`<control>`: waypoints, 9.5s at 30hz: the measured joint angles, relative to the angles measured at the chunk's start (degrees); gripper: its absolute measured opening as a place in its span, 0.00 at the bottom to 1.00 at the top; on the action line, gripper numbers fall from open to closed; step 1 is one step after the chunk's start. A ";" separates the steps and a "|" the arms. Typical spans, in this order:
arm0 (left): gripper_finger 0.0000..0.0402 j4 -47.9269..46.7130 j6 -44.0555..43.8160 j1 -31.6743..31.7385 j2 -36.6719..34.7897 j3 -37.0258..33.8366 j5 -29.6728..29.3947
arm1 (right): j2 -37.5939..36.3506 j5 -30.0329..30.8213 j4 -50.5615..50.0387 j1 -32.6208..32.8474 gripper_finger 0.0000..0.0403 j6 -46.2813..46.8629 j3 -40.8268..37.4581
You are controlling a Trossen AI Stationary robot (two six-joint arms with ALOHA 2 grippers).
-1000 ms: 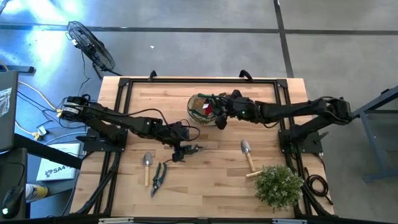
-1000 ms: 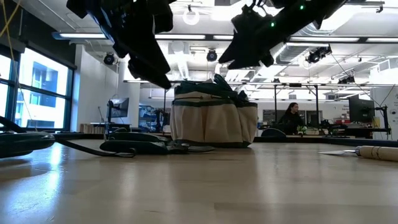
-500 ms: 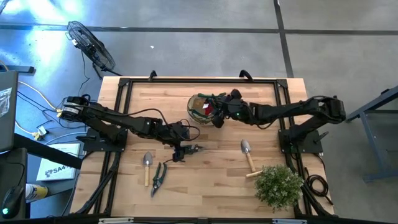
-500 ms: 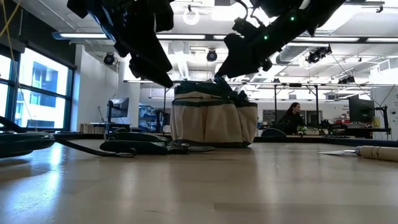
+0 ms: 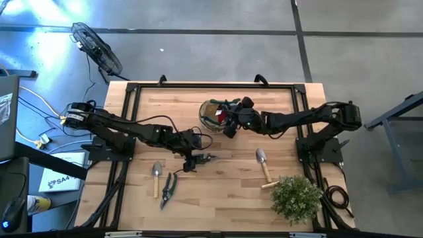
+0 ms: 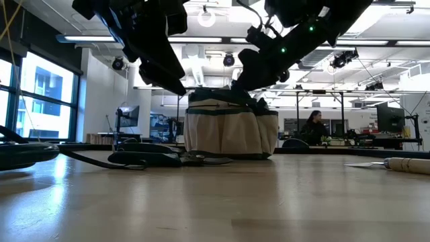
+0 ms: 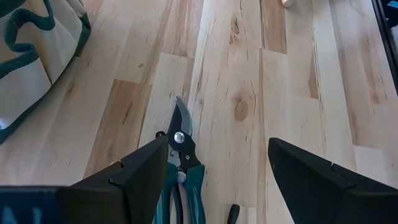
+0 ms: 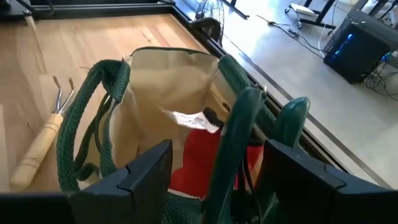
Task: Pick & Place Garden tools in Gardening bag
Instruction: Put the top right green shear scissors into the light brown gardening bag, then put the brown hand rake into the light brown gardening bag
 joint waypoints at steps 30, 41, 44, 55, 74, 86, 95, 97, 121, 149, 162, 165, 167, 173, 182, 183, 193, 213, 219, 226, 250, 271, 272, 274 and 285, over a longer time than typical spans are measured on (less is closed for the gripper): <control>0.68 -0.73 -0.24 0.00 0.00 0.00 0.09 | 1.36 -2.36 -0.55 -2.01 0.09 -0.23 0.00; 0.68 -1.38 -1.49 -0.02 0.00 0.00 0.09 | 1.22 6.29 -1.72 1.60 0.09 -3.40 0.00; 0.68 -1.38 -1.49 -0.02 -0.02 0.00 0.09 | 0.78 8.96 -1.68 2.97 0.09 -3.58 0.00; 0.68 -1.65 -1.51 -1.52 0.00 0.02 -0.07 | -2.90 16.58 -4.27 6.43 0.09 0.79 -0.02; 0.68 -2.50 -1.66 -3.10 -0.01 0.02 -0.61 | -12.11 19.57 12.89 8.31 0.09 6.04 -12.89; 0.68 -2.07 -1.68 -2.99 0.00 0.02 -2.20 | -15.04 10.57 39.92 4.30 0.09 6.00 -27.67; 0.68 -1.97 -2.54 -2.99 0.00 0.02 -2.21 | -15.02 7.70 44.12 3.98 0.09 7.51 -30.49; 0.68 -1.95 -2.55 -2.99 0.00 0.02 -2.21 | -15.02 7.64 44.20 3.98 0.09 8.28 -30.90; 0.68 1.77 -2.69 -2.99 0.00 0.02 -2.16 | -12.91 5.99 49.09 4.00 0.09 6.87 -35.06; 0.68 1.99 -2.58 -2.98 0.00 0.02 -2.12 | -5.77 4.05 53.38 4.17 0.09 7.07 -35.04; 0.68 1.99 -2.58 -2.97 -0.01 0.02 -2.12 | -5.77 5.40 51.73 6.97 0.09 7.45 -35.04; 0.68 1.99 -2.58 -2.97 0.00 0.02 -2.12 | -5.77 5.08 51.42 7.19 0.09 7.38 -35.04; 0.68 1.99 -2.58 -2.97 0.00 0.02 -2.12 | -5.77 5.10 51.40 7.17 0.09 7.54 -35.04; 0.68 1.99 -2.58 -2.97 -0.02 0.02 -2.12 | -5.75 5.10 51.27 7.13 0.15 7.95 -35.04; 0.68 1.99 -2.58 -2.97 0.00 0.02 -2.12 | -5.75 5.06 51.31 7.15 0.15 7.02 -35.04; 0.68 1.99 -2.58 -2.98 0.00 0.02 -2.12 | -5.75 5.07 51.31 7.15 0.16 6.93 -35.04; 0.68 1.98 -1.97 -2.97 0.00 0.02 -2.14 | -5.75 5.53 51.69 8.28 0.24 3.87 -35.04; 0.68 1.97 -1.46 -2.97 0.00 0.02 -3.04 | -5.75 8.61 58.02 11.25 0.55 -4.29 -35.06; 0.68 1.97 -1.03 -2.97 0.00 0.02 -3.13 | -5.75 10.78 61.65 12.79 0.55 -9.91 -35.06; 0.68 1.97 -1.02 -2.97 -0.01 0.02 -3.17 | -5.77 10.65 66.38 13.29 0.55 -15.47 -35.06; 0.68 -2.48 -5.93 -1.25 -0.10 0.02 -12.11 | -17.25 10.65 73.80 25.30 0.55 -26.17 -35.04; 0.68 -9.85 30.38 0.83 -0.13 0.02 -26.39 | -20.26 4.90 60.29 26.62 0.55 -17.97 -35.04; 0.68 -10.04 31.20 0.83 -0.13 0.02 -25.87 | -20.26 4.90 60.30 26.62 0.55 -17.97 -35.04; 0.68 -10.17 31.99 0.83 -0.13 0.02 -24.58 | -20.26 4.88 60.19 26.62 0.55 -17.97 -35.04; 0.68 -12.48 34.28 0.81 4.48 0.04 -15.75 | -20.26 4.86 58.58 26.49 0.55 -15.30 -35.04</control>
